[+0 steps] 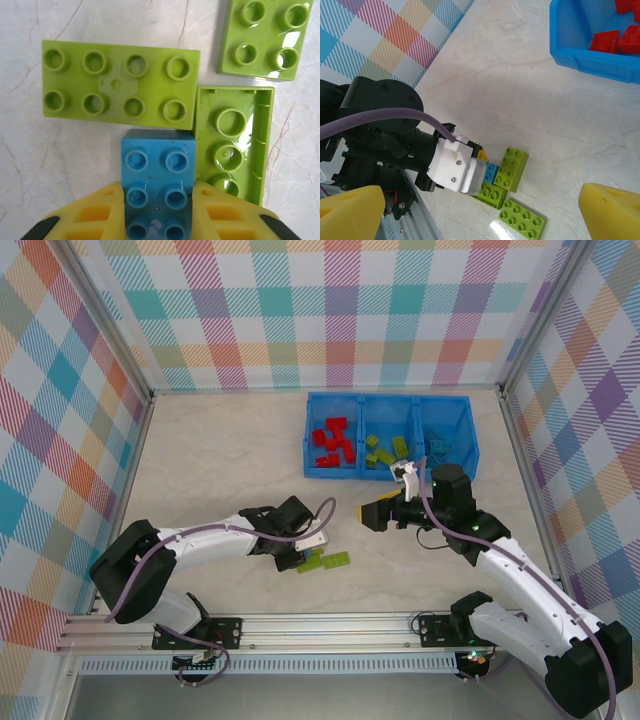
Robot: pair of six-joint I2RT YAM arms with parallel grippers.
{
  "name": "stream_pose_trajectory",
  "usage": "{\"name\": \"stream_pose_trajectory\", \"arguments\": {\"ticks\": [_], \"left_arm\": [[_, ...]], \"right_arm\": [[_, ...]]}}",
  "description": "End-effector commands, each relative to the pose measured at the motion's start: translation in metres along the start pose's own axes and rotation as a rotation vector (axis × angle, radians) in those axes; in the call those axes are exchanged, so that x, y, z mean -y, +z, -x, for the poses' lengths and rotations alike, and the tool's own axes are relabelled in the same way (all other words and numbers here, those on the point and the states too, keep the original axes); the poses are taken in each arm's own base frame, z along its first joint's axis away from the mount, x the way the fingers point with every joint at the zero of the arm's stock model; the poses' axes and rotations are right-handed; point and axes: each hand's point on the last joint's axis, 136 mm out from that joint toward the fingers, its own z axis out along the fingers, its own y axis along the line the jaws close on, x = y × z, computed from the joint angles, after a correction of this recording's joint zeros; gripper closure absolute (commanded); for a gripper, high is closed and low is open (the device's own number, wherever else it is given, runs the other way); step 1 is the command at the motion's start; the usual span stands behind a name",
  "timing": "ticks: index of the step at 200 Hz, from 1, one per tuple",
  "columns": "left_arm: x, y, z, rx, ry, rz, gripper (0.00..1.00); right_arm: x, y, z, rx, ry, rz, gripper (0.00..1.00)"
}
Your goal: Sort the legos into containers by color
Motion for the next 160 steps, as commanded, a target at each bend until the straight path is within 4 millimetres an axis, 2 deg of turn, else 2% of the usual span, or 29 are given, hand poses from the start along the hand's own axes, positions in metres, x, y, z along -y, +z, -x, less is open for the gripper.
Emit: {"name": "stream_pose_trajectory", "arguments": {"ticks": [1,27,80,123,136,160], "left_arm": [[-0.005,0.006,-0.012,-0.035,-0.007,0.024,0.74],[-0.009,-0.005,-0.004,0.016,-0.018,0.047,0.73],[-0.016,-0.046,0.032,0.222,-0.061,0.084,0.7],[-0.021,-0.045,0.04,0.245,-0.084,0.101,0.7],[-0.026,-0.045,0.049,0.276,-0.111,0.111,0.7],[-0.04,-0.05,0.084,0.374,-0.153,0.135,0.68]], "right_arm": [[-0.009,-0.003,0.009,0.032,-0.016,0.026,0.01],[-0.008,-0.003,0.01,0.038,-0.016,0.019,0.0],[-0.007,-0.001,0.012,0.047,-0.007,0.019,0.0],[-0.005,0.0,0.01,0.049,0.001,0.015,0.0],[-0.001,-0.002,0.011,0.059,0.011,-0.01,0.0],[0.016,-0.005,0.013,0.081,0.045,-0.12,0.0]]}}
